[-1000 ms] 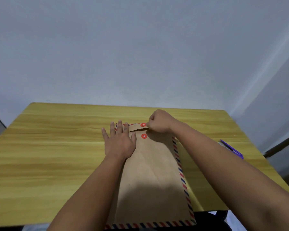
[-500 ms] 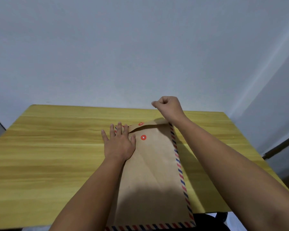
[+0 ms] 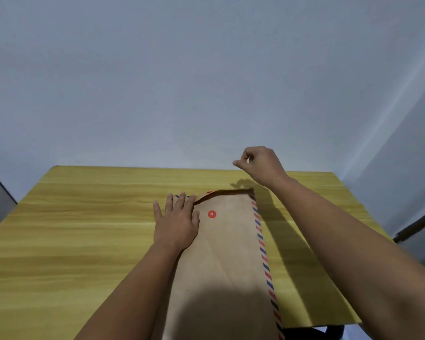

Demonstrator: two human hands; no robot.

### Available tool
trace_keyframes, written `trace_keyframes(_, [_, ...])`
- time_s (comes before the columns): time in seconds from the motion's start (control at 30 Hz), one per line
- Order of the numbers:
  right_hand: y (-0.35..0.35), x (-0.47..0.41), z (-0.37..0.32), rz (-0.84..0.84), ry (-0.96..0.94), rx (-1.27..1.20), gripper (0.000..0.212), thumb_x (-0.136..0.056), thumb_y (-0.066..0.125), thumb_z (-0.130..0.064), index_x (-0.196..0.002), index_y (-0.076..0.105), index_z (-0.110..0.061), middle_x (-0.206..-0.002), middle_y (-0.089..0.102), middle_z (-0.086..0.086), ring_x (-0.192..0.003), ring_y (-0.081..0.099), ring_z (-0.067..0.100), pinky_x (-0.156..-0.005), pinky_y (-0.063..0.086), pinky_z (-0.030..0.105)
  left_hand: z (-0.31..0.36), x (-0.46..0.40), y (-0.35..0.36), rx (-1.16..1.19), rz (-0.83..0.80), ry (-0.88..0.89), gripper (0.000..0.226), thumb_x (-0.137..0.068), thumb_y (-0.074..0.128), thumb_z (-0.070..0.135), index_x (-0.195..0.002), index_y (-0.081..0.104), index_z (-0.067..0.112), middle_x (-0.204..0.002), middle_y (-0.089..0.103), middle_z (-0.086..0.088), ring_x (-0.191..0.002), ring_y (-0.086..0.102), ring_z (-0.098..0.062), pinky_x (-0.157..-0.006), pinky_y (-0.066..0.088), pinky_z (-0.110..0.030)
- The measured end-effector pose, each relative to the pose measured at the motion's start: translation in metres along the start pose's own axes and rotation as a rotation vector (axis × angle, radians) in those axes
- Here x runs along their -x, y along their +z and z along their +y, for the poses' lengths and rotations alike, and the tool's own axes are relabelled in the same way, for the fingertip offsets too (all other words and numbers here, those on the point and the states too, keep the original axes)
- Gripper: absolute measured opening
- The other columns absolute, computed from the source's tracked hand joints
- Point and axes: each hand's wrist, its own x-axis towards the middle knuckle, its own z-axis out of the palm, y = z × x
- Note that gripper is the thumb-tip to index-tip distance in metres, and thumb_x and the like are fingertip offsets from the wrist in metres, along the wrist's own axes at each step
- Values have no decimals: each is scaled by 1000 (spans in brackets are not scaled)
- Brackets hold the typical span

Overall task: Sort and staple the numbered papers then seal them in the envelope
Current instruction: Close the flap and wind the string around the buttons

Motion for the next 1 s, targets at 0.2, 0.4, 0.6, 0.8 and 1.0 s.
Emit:
trace_keyframes(0.2, [-29,-7,-4,80,191,-408,41,-89,81,-33,-63,56,-14,-78,68,6,-81,71,17,-70,49,25,0,2,0,-7,19,7,55,-105,22,48,-159,26,35,-170,19,3,-158,4,-29,-124,1,-63])
trace_keyframes(0.4, [-40,7,-16,-111,440,-1451,28,-100,66,-33,-77,55,-21,-72,65,-1,-70,69,16,-75,56,31,2,4,-2,-26,11,9,55,-106,20,47,-160,25,35,-171,16,1,-158,2,-29,-124,1,-62])
trace_keyframes(0.6, [3,49,-5,-355,408,-398,24,-91,76,-29,-92,70,-6,-74,59,1,-50,48,11,-45,33,22,1,4,-2,-12,12,5,54,-106,22,44,-158,30,32,-170,20,-1,-158,-1,-30,-123,1,-64])
trace_keyframes(0.8, [51,93,10,-313,-30,384,21,-93,64,-30,-109,75,-23,-108,75,1,-101,68,28,-80,58,37,0,7,-5,24,32,109,50,-104,34,31,-153,38,38,-167,28,9,-158,7,-23,-121,-1,-68])
trace_keyframes(1.0, [66,112,5,-320,-230,549,24,-97,48,-18,-77,62,-20,-81,68,6,-77,61,32,-60,46,35,0,7,-7,43,-12,105,50,-104,29,36,-153,38,41,-167,27,13,-157,11,-15,-121,-4,-67])
